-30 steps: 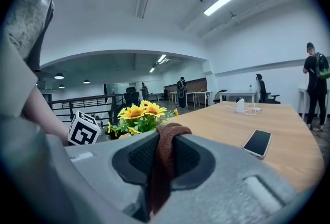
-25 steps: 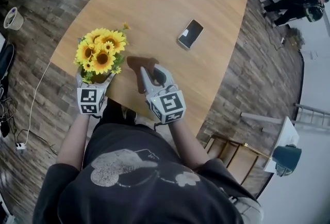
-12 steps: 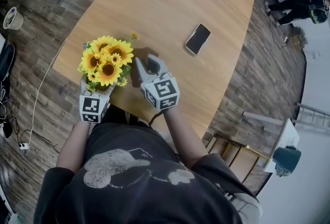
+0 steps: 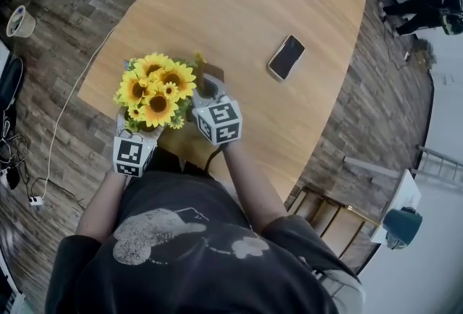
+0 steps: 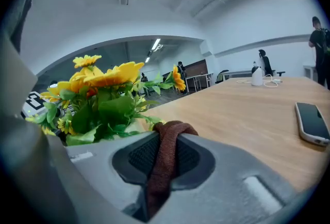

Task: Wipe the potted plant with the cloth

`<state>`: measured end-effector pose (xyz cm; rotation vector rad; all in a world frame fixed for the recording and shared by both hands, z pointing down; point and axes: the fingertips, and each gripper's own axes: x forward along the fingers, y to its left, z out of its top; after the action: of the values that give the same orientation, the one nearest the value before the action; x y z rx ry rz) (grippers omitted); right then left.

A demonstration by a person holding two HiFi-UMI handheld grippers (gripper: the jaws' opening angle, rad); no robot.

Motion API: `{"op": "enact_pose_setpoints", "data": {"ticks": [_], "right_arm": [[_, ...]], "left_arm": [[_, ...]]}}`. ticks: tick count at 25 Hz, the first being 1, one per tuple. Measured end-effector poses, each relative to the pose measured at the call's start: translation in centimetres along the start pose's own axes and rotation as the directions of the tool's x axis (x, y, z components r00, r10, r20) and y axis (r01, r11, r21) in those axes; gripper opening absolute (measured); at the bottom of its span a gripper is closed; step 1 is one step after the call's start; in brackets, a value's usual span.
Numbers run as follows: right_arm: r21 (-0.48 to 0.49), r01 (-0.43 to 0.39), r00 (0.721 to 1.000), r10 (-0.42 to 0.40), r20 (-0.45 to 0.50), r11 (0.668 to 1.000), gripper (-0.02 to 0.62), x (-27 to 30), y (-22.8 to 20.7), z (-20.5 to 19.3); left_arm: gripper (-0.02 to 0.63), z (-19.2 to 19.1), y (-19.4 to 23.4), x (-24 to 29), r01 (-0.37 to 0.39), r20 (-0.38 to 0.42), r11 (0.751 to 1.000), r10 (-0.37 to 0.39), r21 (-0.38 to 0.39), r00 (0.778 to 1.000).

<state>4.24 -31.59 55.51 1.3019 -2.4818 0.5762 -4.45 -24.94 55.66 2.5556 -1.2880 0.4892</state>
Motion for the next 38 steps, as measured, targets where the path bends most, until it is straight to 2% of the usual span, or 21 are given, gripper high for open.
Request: {"op": "enact_pose_setpoints", "data": {"ticks": [6, 10, 15, 19, 25, 29, 34, 36, 38], "right_arm": [[0.040, 0.012, 1.000, -0.012, 0.006, 0.999, 0.041, -0.8, 1.1, -1.0], [0.028, -0.004, 1.000, 0.004, -0.013, 1.000, 0.041, -2.2, 2.6, -2.2], [-0.051, -0.107, 0.993, 0.104, -0.056, 0.993, 0.041, -3.6, 6.2, -3.8], [-0.060, -0.147, 0.988, 0.143, -0.063, 0.987, 0.043, -4.1, 7.1, -4.2], [-0.070, -0.270, 0.962, 0.265, -0.072, 0.960, 0.041, -6.3, 9.0, -4.9], [-0.046, -0.191, 0.981, 0.189, -0.041, 0.981, 0.041, -8.1, 6.7, -5.0], [-0.020, -0.070, 0.998, 0.070, -0.011, 0.997, 0.043, -10.8, 1.8, -4.2], [-0.013, -0.032, 0.999, 0.032, -0.002, 0.999, 0.043, -11.7, -0.1, -3.6], [-0.010, 0.003, 1.000, -0.002, 0.010, 1.000, 0.043, -12.3, -1.7, -3.1]], "left_arm": [[0.456, -0.1, 0.1, 0.1, -0.002, -0.003, 1.000, 0.002, -0.004, 1.000], [0.456, 0.8, -0.2, 0.1, 0.000, -0.003, 0.999, -0.001, -0.033, 1.000], [0.453, 0.7, -0.2, 0.0, -0.005, 0.004, 0.999, 0.005, -0.051, 1.000], [0.453, 0.9, -0.4, 0.0, -0.001, 0.006, 0.999, 0.001, -0.045, 1.000], [0.453, 0.0, -1.5, -0.6, 0.058, 0.004, 0.998, -0.058, -0.020, 0.998], [0.453, -0.9, -2.8, -0.7, 0.160, -0.009, 0.986, -0.160, 0.039, 0.987], [0.456, -0.9, -4.7, -0.1, 0.304, -0.045, 0.946, -0.301, 0.111, 0.953], [0.457, -0.7, -4.8, 0.4, 0.312, -0.056, 0.943, -0.308, 0.112, 0.950], [0.479, -0.5, -4.4, 0.8, 0.288, -0.054, 0.953, -0.284, 0.097, 0.957]]}}
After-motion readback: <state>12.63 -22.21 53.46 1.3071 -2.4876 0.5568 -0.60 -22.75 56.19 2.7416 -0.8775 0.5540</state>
